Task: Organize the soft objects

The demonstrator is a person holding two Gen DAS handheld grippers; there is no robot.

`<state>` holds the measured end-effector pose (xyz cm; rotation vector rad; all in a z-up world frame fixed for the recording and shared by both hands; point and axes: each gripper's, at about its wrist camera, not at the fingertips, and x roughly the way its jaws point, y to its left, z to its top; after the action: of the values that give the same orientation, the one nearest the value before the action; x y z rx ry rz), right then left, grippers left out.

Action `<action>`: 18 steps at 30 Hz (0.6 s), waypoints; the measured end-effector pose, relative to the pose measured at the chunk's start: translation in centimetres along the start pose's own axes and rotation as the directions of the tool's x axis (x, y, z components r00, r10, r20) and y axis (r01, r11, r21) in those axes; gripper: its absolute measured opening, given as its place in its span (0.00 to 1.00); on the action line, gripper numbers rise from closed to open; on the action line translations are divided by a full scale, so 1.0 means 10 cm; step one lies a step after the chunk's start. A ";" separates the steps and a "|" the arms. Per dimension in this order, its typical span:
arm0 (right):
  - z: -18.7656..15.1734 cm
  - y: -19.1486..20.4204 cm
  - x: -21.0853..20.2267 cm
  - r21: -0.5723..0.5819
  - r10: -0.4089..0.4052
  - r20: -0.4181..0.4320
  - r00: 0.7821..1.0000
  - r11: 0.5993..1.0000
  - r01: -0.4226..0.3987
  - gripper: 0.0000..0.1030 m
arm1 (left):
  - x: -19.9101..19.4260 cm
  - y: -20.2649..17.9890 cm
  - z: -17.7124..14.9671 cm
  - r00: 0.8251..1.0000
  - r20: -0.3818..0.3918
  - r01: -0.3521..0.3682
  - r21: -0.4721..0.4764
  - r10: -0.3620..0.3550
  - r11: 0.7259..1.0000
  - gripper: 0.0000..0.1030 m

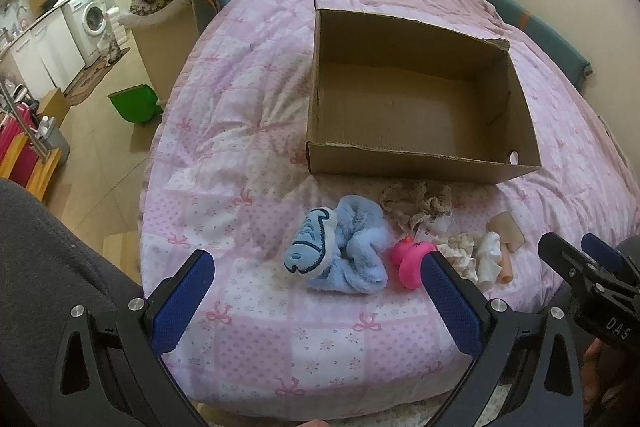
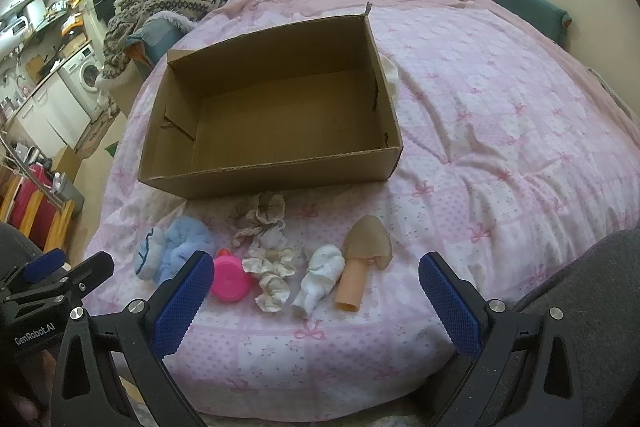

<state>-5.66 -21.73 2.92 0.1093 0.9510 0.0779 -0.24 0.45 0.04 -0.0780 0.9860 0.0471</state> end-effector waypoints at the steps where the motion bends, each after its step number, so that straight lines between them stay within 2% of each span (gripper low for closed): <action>1: 0.00 0.00 0.00 -0.002 0.000 0.001 1.000 1.000 0.000 1.00 | 0.00 0.00 0.00 1.000 0.000 0.001 0.000 -0.001 1.000 1.00; 18: 0.00 0.01 0.00 -0.003 0.001 -0.003 1.000 1.000 -0.001 1.00 | -0.01 -0.01 0.00 1.000 0.003 -0.001 0.004 0.001 1.000 1.00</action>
<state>-5.68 -21.64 2.88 0.1071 0.9539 0.0798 -0.28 0.36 0.19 -0.0734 0.9830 0.0460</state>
